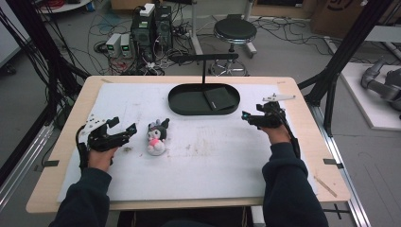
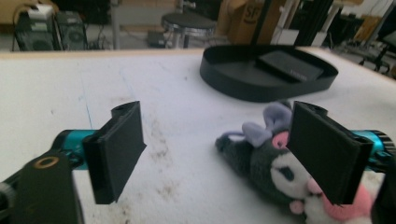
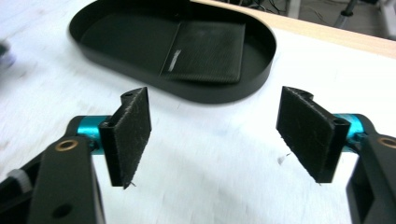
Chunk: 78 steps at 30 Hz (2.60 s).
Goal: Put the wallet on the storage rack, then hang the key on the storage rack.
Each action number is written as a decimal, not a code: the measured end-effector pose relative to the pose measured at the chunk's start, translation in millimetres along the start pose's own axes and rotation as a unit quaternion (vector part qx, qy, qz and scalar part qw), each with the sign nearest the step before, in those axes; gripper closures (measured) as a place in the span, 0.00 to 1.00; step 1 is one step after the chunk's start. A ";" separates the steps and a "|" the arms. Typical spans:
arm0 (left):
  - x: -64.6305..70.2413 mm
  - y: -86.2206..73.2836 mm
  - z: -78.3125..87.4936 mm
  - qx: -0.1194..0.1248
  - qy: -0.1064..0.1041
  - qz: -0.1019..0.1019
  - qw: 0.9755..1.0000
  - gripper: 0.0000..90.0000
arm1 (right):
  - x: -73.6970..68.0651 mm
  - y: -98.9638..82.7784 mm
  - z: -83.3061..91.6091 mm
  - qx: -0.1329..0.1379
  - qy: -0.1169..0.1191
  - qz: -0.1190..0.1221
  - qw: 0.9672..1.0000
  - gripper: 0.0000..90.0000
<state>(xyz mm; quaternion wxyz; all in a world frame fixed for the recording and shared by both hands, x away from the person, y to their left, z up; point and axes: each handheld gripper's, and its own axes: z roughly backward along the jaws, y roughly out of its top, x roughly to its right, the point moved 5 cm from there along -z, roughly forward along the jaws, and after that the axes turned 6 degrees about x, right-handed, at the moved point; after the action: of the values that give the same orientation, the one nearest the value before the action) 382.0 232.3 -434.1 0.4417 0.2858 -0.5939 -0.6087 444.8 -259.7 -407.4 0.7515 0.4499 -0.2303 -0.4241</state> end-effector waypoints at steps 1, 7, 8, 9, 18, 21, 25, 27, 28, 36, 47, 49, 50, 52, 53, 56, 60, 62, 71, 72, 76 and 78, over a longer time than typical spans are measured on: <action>-0.1 0.5 0.4 0.001 0.000 0.000 1.000 0.18 | -2.0 -5.0 3.9 -0.001 -0.003 0.011 1.000 0.26; 1.2 -0.7 0.6 -0.009 0.003 0.001 1.000 0.19 | -9.7 -28.2 8.4 -0.014 -0.018 0.054 0.998 0.24; 1.4 -1.3 0.4 -0.014 0.002 0.001 1.000 0.19 | -10.2 -29.2 7.2 -0.018 -0.020 0.053 0.998 0.24; 1.7 -1.8 0.0 -0.015 0.002 0.002 1.000 0.19 | -10.6 -29.7 6.2 -0.017 -0.022 0.052 0.998 0.24; 10.6 -2.9 -2.7 -0.026 -0.006 -0.005 1.000 0.19 | -6.5 -32.7 4.5 -0.014 -0.029 0.036 0.999 0.24; 17.3 -3.5 -5.5 -0.032 -0.009 -0.006 0.999 0.19 | -6.8 -34.0 5.0 -0.016 -0.030 0.030 0.999 0.24; 27.9 -4.9 -8.9 -0.048 -0.015 -0.012 0.999 0.19 | -8.1 -33.7 6.7 -0.012 -0.030 0.035 0.999 0.24; 32.9 -4.8 -10.2 -0.056 -0.013 -0.018 0.998 0.19 | -8.4 -34.1 6.9 -0.014 -0.030 0.041 0.999 0.24; 35.6 -4.8 -10.3 -0.058 -0.009 -0.022 0.998 0.19 | -8.6 -34.3 6.7 -0.015 -0.029 0.040 0.999 0.24; 60.0 -13.9 -18.2 -0.096 0.024 -0.032 0.995 0.19 | -13.4 -38.2 2.7 -0.028 -0.014 0.048 0.998 0.24; 81.3 -42.0 -47.6 -0.162 0.036 -0.044 0.985 0.19 | -14.1 -40.5 -0.6 -0.032 0.007 0.036 0.999 0.24; 81.4 -46.4 -49.7 -0.175 0.039 -0.039 0.983 0.19 | -14.8 -40.9 -1.1 -0.032 0.010 0.037 0.999 0.24; 81.7 -49.2 -50.7 -0.182 0.038 -0.036 0.982 0.19 | -14.7 -41.1 -0.9 -0.032 0.012 0.039 0.999 0.24; 82.8 -52.6 -52.1 -0.194 0.035 -0.034 0.980 0.19 | -15.0 -41.5 -0.4 -0.033 0.013 0.037 0.999 0.24; 83.8 -52.3 -52.1 -0.194 0.031 -0.039 0.980 0.20 | -14.8 -41.6 -0.2 -0.032 0.014 0.037 0.999 0.24; 86.8 -52.5 -51.5 -0.197 0.012 -0.041 0.979 0.30 | -14.1 -42.0 0.3 -0.032 0.014 0.034 0.999 0.24; 86.1 -50.9 -50.7 -0.199 -0.006 -0.039 0.979 0.39 | -14.0 -41.8 0.8 -0.029 0.016 0.035 0.999 0.24; 82.7 -49.2 -49.1 -0.199 -0.018 -0.033 0.979 0.41 | -14.1 -41.9 0.6 -0.029 0.016 0.033 0.999 0.24; 74.4 -10.0 -30.6 -0.114 -0.152 0.038 0.981 0.43 | -11.0 -41.0 1.8 -0.020 0.019 0.024 0.999 0.24; 74.8 -6.3 -29.2 -0.107 -0.162 0.041 0.980 0.43 | -10.6 -41.1 2.0 -0.020 0.020 0.020 0.999 0.24; 73.0 9.3 -27.0 -0.098 -0.173 0.030 0.980 0.43 | -8.2 -40.5 2.7 -0.016 0.021 0.014 1.000 0.24; 72.3 21.4 -28.1 -0.091 -0.174 0.026 0.980 0.43 | -8.0 -40.0 3.0 -0.013 0.022 0.014 1.000 0.24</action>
<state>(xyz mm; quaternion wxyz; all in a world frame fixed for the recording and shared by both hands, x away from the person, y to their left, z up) 378.4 157.7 -404.2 0.3714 0.1188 -0.6108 -0.6891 421.2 -263.8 -440.5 0.7678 0.4464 -0.2143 -0.4066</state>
